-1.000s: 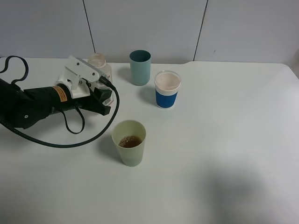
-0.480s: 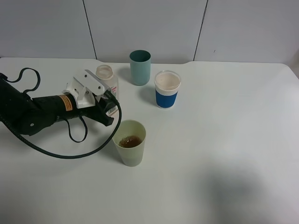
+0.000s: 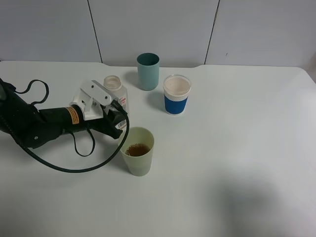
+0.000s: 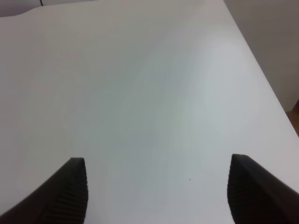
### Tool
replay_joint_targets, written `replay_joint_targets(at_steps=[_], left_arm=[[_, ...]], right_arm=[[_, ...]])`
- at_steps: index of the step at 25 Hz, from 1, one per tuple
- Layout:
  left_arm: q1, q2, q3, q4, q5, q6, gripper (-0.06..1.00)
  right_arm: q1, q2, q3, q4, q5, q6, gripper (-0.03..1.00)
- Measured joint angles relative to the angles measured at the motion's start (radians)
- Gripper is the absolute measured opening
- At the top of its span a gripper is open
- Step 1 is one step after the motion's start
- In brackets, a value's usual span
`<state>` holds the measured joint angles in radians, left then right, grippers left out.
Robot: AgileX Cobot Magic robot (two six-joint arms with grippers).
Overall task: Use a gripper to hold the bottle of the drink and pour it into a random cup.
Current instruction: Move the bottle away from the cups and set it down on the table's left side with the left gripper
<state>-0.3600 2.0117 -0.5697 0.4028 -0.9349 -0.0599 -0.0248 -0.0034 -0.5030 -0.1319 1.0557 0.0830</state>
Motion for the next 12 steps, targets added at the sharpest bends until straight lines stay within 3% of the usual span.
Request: replay_joint_targets(at_steps=[12], left_arm=[[0.0,0.0,0.0,0.005,-0.007,0.0,0.36]], right_arm=[[0.0,0.0,0.0,0.0,0.0,0.0,0.63]])
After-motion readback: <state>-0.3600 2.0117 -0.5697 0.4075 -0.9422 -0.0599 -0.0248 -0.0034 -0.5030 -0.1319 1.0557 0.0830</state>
